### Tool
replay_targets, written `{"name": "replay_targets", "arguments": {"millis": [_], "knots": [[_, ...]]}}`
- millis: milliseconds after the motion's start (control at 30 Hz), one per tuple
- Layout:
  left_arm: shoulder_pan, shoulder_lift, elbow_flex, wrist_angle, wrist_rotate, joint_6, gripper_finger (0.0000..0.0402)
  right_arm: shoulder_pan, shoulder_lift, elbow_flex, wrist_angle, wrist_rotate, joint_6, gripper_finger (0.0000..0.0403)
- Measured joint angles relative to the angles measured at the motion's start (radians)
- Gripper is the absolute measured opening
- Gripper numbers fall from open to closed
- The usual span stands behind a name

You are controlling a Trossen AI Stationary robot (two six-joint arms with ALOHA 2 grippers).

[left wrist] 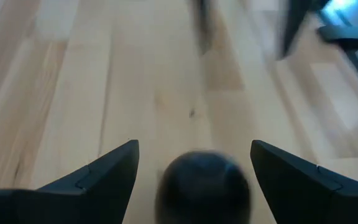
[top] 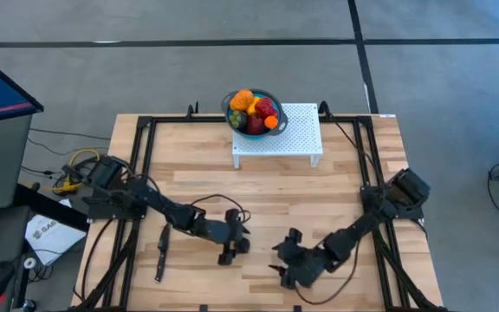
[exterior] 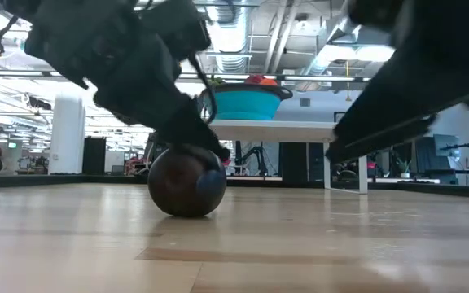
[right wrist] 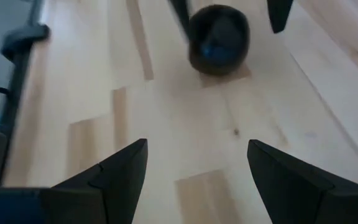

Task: Pick & Place Fruit
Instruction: Put the purple plum into the blue strainer bowl on the shelf

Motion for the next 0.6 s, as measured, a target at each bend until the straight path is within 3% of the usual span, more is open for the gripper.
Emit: {"name": "replay_targets", "arguments": {"millis": [167,600], "knots": [[0.015,0.000,-0.001,-0.088,0.025,-0.107,0.0301,0.084,0.000,0.000,0.004,0.090,0.109,0.0270],[-0.029,0.000,-0.053,-0.092,0.068,-0.255,0.0300,0.254,0.000,0.000,0.011,0.275,0.342,0.0270]]}}
